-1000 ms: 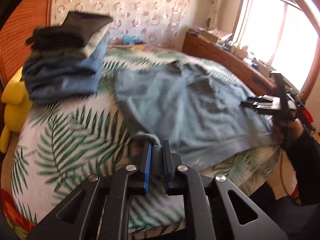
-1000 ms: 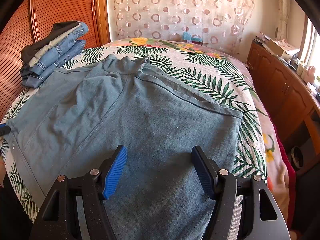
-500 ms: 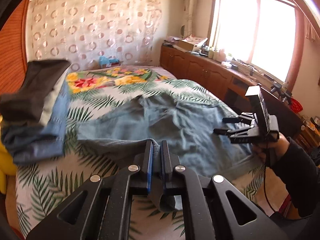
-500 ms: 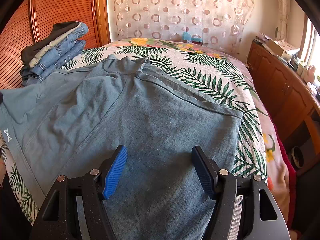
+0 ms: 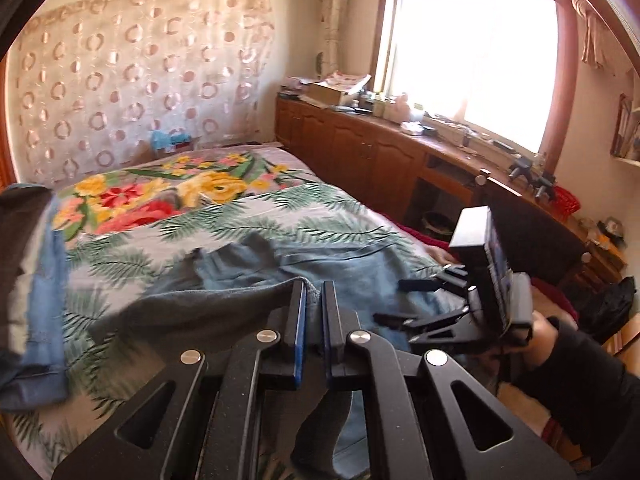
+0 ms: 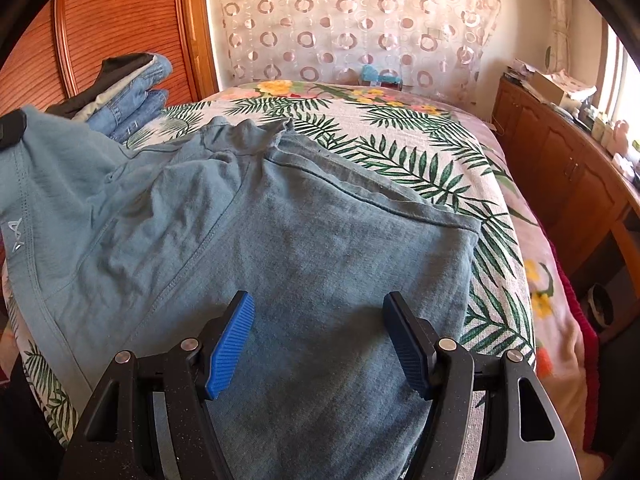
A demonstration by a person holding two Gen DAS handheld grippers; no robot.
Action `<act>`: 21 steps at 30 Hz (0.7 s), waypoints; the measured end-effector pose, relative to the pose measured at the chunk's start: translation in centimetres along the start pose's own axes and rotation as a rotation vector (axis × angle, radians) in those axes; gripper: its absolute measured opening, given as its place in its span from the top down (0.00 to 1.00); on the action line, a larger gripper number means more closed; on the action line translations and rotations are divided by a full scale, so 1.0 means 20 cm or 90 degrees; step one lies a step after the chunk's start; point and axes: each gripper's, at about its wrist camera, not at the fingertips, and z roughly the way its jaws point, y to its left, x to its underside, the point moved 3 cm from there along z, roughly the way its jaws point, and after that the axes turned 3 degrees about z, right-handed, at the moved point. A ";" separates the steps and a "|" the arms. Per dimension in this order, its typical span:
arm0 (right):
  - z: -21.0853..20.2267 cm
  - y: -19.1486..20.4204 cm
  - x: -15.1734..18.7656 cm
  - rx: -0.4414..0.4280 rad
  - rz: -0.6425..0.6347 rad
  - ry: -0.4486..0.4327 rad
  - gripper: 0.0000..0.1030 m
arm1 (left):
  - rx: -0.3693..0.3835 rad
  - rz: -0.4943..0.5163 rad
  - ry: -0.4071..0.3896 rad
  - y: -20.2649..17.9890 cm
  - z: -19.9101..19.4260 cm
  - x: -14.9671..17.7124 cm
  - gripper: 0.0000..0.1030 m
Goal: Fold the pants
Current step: 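Grasp the shorts leg hem with the left tool and lift it over, then open the left tool to release the folded leg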
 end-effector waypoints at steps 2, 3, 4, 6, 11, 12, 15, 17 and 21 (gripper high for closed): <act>0.01 -0.01 0.00 0.002 0.011 -0.001 0.33 | 0.010 -0.002 0.005 -0.03 0.04 -0.02 0.93; 0.01 -0.01 0.00 0.002 0.011 -0.001 0.33 | 0.009 0.000 0.008 -0.04 0.05 -0.02 0.93; 0.01 0.00 0.00 0.003 0.009 -0.001 0.33 | 0.009 0.000 0.013 -0.05 0.07 -0.01 0.93; 0.02 0.01 0.00 0.004 0.005 0.000 0.33 | 0.010 -0.004 0.020 -0.05 0.08 0.00 0.92; 0.03 0.00 -0.01 0.002 0.004 0.001 0.33 | -0.009 -0.001 0.024 -0.07 0.09 0.02 0.92; 0.04 0.00 -0.01 0.000 0.005 0.001 0.33 | -0.016 0.004 0.023 -0.07 0.09 0.02 0.92; 0.04 0.00 -0.01 -0.002 0.006 0.000 0.33 | -0.023 0.006 0.023 -0.07 0.10 0.01 0.92; 0.04 -0.01 -0.01 -0.004 0.008 -0.001 0.33 | -0.030 0.009 0.021 -0.08 0.11 0.01 0.91; 0.05 -0.01 -0.01 -0.005 0.012 -0.002 0.33 | -0.053 0.024 0.013 -0.07 0.10 0.02 0.66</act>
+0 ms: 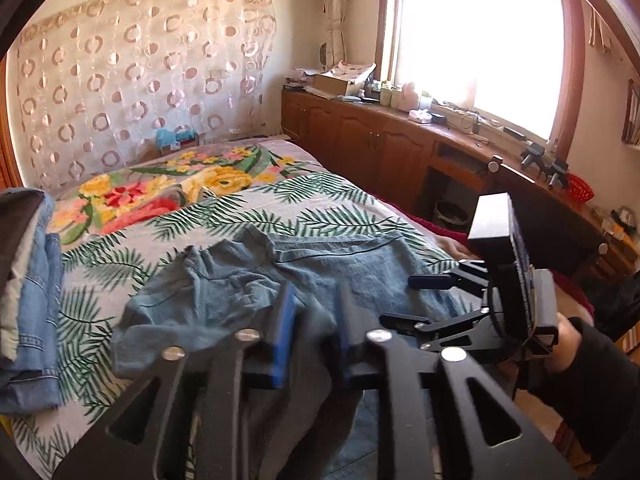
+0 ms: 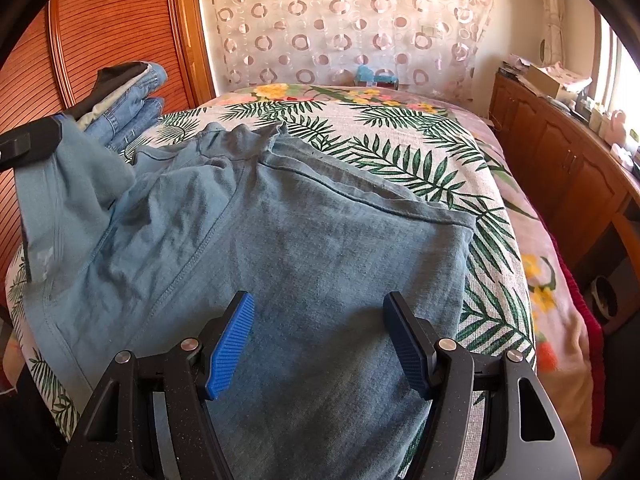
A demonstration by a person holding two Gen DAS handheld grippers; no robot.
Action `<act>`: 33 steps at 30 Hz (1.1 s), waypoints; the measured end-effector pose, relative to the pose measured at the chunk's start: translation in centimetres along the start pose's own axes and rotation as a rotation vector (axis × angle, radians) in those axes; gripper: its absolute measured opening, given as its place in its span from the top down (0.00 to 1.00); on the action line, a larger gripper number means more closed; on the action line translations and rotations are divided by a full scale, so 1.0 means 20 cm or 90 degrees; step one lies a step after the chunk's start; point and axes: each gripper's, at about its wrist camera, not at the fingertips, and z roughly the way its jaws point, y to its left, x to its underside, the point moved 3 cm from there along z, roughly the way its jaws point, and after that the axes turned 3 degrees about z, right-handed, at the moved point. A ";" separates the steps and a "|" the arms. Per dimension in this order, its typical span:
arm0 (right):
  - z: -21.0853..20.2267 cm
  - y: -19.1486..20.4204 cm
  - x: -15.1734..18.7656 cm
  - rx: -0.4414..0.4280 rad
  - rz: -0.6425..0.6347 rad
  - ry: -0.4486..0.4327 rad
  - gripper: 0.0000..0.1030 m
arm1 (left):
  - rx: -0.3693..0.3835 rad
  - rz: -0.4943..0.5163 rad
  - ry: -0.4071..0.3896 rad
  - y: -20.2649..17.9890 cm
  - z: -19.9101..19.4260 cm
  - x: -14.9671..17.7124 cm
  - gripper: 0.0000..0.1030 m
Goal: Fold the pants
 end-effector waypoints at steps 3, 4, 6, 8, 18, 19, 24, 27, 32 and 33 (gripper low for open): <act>0.00 0.00 0.00 0.002 0.000 0.000 0.33 | -0.001 -0.011 -0.013 0.04 -0.03 0.02 0.40; 0.00 0.00 0.00 0.003 0.001 0.000 0.33 | -0.007 -0.015 -0.011 0.05 -0.02 0.02 0.31; 0.00 -0.01 0.00 0.004 0.005 -0.002 0.33 | -0.011 -0.030 -0.013 0.10 -0.04 0.05 0.19; 0.00 -0.01 0.00 0.006 0.010 -0.004 0.33 | -0.018 -0.043 -0.004 0.14 -0.04 0.08 0.19; -0.08 0.03 -0.02 0.054 -0.023 -0.033 0.33 | -0.063 -0.088 0.056 0.30 -0.04 0.37 0.19; -0.10 0.05 -0.02 0.046 -0.027 -0.035 0.33 | -0.062 -0.090 0.061 0.31 -0.04 0.40 0.19; -0.16 0.21 -0.01 0.004 -0.055 -0.044 0.41 | -0.067 -0.097 0.073 0.32 -0.04 0.48 0.19; -0.13 0.31 0.00 -0.038 -0.064 -0.027 0.52 | -0.070 -0.097 0.078 0.32 -0.04 0.50 0.19; -0.05 0.42 0.03 -0.073 -0.081 -0.001 0.63 | -0.073 -0.097 0.087 0.31 -0.04 0.55 0.19; -0.03 0.44 0.04 -0.079 -0.080 0.004 0.64 | -0.075 -0.098 0.089 0.31 -0.04 0.57 0.19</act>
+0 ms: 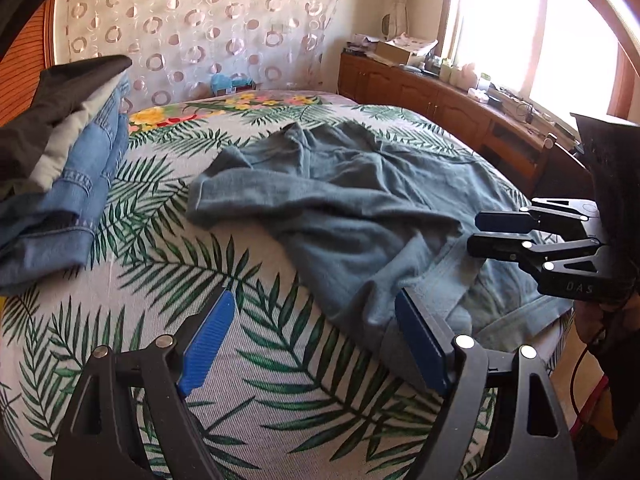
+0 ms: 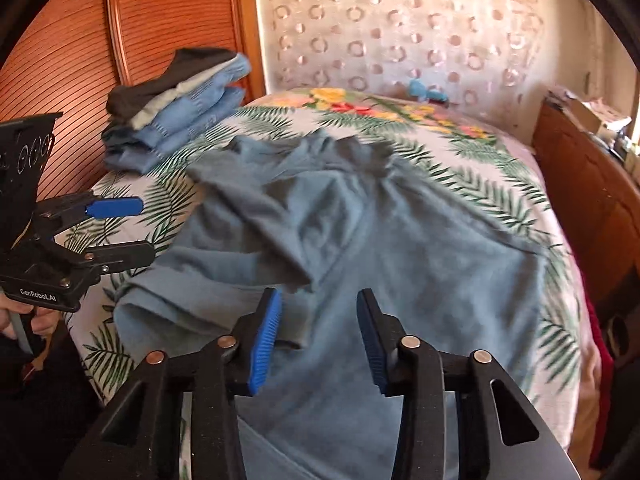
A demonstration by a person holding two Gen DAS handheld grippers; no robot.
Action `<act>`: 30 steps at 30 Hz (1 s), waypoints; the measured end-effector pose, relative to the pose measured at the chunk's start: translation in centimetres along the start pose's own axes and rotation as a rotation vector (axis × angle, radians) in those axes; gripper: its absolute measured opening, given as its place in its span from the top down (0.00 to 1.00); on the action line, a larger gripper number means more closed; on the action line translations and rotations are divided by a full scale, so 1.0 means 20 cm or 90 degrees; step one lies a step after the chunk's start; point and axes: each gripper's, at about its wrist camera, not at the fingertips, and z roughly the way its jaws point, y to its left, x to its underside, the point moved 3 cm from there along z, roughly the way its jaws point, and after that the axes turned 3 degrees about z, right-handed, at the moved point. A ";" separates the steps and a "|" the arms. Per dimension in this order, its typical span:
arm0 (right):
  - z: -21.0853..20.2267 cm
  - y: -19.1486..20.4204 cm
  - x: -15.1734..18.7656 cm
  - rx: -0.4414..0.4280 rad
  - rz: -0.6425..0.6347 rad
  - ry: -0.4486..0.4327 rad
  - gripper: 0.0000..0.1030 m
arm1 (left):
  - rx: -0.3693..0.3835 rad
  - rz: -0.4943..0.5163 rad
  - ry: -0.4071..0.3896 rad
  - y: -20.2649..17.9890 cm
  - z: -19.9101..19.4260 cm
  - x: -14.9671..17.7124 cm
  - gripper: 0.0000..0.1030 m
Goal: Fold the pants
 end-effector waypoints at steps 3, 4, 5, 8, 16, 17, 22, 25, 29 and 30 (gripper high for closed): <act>0.03 -0.01 -0.01 -0.012 0.001 0.006 0.67 | -0.003 -0.007 0.001 0.01 0.00 0.03 0.19; 0.04 -0.01 -0.01 -0.014 0.002 0.010 0.69 | -0.005 -0.011 -0.004 0.01 -0.01 0.03 0.19; 0.05 -0.01 -0.01 -0.016 0.003 0.012 0.71 | -0.004 -0.014 -0.009 0.01 -0.01 0.03 0.19; 0.08 -0.01 -0.04 -0.019 0.007 0.016 0.73 | -0.006 -0.014 -0.012 0.01 -0.03 0.04 0.19; 0.02 0.03 -0.04 -0.020 0.012 -0.016 0.93 | -0.008 -0.023 -0.020 0.03 -0.04 0.04 0.19; 0.00 0.03 -0.04 -0.022 0.010 -0.025 0.93 | -0.008 -0.023 -0.021 0.03 -0.05 0.03 0.19; -0.17 0.02 -0.01 -0.006 0.018 -0.079 0.94 | -0.003 -0.015 -0.032 -0.01 -0.08 0.02 0.19; -0.27 -0.01 0.02 0.002 0.032 -0.103 0.94 | 0.002 -0.009 -0.038 -0.03 -0.09 0.01 0.19; -0.36 -0.05 0.08 0.014 0.045 -0.118 0.94 | 0.012 0.000 -0.044 -0.08 -0.10 -0.02 0.19; -0.38 -0.07 0.09 0.018 0.048 -0.121 0.94 | 0.015 0.005 -0.045 -0.09 -0.10 -0.03 0.19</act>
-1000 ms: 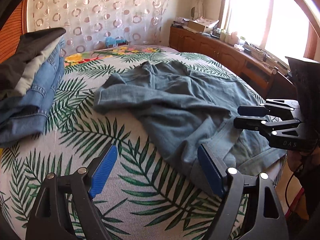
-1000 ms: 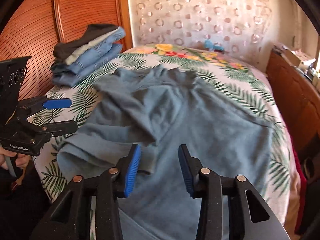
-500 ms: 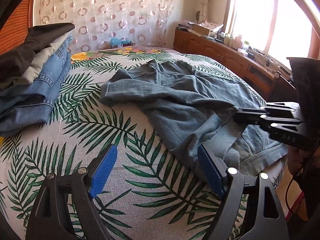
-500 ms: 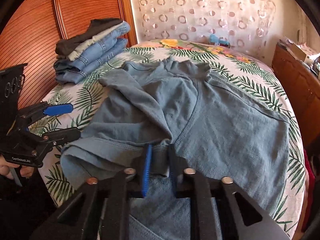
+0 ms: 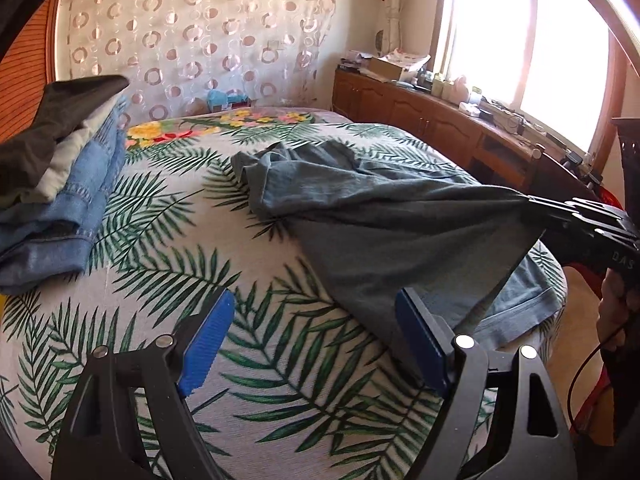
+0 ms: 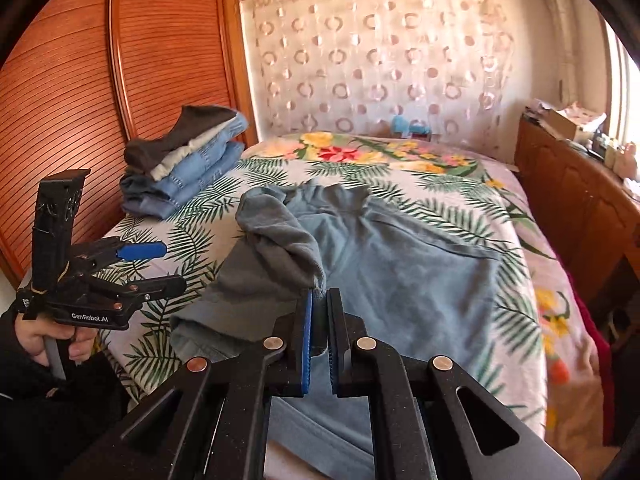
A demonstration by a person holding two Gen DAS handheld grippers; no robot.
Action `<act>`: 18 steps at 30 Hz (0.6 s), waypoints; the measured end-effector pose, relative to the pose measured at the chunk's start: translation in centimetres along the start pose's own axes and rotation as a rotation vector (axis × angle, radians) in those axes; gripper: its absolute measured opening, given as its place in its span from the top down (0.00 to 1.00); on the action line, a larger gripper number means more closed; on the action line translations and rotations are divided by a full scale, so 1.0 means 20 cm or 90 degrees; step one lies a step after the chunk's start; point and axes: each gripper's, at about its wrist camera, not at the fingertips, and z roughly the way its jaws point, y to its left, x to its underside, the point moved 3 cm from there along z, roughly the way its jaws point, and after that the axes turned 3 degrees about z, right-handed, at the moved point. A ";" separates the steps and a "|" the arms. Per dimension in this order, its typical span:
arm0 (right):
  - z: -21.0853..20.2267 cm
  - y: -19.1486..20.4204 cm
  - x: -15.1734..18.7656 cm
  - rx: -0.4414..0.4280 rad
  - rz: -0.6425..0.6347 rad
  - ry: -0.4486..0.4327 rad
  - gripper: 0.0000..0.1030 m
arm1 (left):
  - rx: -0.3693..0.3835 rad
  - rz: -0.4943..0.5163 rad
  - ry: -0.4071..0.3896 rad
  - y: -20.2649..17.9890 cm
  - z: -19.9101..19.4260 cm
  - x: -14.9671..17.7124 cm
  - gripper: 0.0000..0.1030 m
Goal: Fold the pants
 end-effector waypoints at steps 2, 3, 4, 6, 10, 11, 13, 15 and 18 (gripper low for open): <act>-0.04 -0.01 0.02 0.007 0.002 -0.004 0.94 | 0.005 0.006 -0.002 -0.02 0.01 -0.02 0.19; -0.06 -0.01 0.03 0.012 0.000 -0.005 0.94 | 0.007 0.010 -0.002 -0.03 0.01 -0.03 0.19; -0.07 -0.01 0.04 0.016 -0.002 -0.006 0.94 | 0.008 0.013 -0.001 -0.04 0.02 -0.03 0.19; -0.09 -0.01 0.04 0.024 -0.002 -0.008 0.94 | 0.009 0.022 0.001 -0.06 0.03 -0.05 0.19; -0.15 -0.02 0.07 0.033 0.004 -0.013 0.94 | 0.015 0.034 0.003 -0.10 0.04 -0.06 0.19; -0.17 -0.02 0.07 0.034 0.006 -0.015 0.94 | 0.016 0.036 0.004 -0.11 0.05 -0.06 0.19; -0.22 -0.02 0.09 0.038 0.007 -0.019 0.94 | 0.018 0.040 0.006 -0.12 0.06 -0.06 0.19; -0.26 -0.01 0.10 0.043 0.007 -0.021 0.94 | 0.020 0.043 0.008 -0.13 0.06 -0.06 0.19; -0.30 0.00 0.12 0.052 0.005 -0.021 0.94 | 0.022 0.042 0.011 -0.14 0.07 -0.05 0.19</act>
